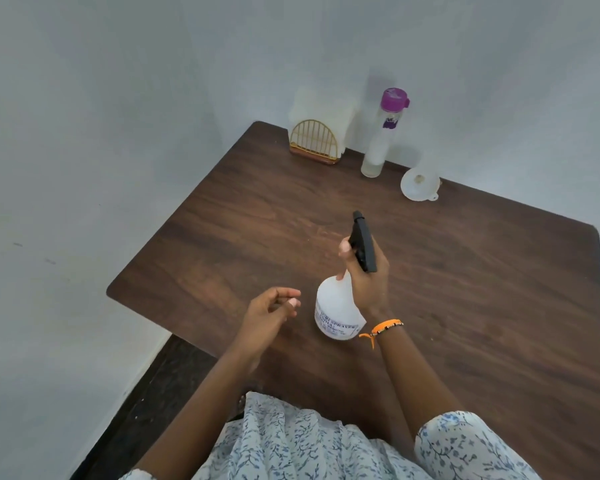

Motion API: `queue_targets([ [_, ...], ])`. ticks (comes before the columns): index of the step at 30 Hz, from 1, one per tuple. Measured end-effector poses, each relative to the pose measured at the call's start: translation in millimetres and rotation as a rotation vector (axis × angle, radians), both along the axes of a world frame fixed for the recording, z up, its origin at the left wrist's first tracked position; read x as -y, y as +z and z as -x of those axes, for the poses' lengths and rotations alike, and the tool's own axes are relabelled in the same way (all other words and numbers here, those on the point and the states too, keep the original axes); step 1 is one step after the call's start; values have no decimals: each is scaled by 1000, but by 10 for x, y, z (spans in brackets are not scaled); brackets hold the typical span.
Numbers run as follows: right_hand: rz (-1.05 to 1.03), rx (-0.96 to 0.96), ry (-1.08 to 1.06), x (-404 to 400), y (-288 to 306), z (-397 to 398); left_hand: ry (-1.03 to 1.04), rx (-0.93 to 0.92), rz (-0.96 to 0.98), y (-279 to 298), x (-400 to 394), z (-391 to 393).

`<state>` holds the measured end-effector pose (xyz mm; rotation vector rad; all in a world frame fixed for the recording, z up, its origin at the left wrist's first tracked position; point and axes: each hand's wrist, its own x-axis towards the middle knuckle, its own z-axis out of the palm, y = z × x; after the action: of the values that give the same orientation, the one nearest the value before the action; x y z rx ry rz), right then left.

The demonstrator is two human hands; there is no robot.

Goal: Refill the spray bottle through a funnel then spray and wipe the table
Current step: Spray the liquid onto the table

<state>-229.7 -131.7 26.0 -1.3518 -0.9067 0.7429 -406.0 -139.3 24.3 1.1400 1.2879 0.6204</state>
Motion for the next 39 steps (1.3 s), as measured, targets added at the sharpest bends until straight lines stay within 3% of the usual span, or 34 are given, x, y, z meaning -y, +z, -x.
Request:
queue_targets([
  [5, 148, -299, 191, -105, 71, 508, 110, -50, -47, 25, -153, 341],
  [11, 491, -688, 294, -432, -80, 1151, 276, -146, -6, -44, -323, 824],
  [24, 752, -583, 196, -1260, -262, 1454, 244, -147, 13, -212, -821, 1149],
  [27, 794, -657, 239, -1247, -250, 1435, 211, -138, 12, -221, -868, 1145],
  [33, 698, -793, 213, -934, -237, 1229, 120, -128, 2, -141, -914, 1013],
  [39, 540, -895, -13, -255, -289, 710, -157, -128, -29, -106, -776, 544],
])
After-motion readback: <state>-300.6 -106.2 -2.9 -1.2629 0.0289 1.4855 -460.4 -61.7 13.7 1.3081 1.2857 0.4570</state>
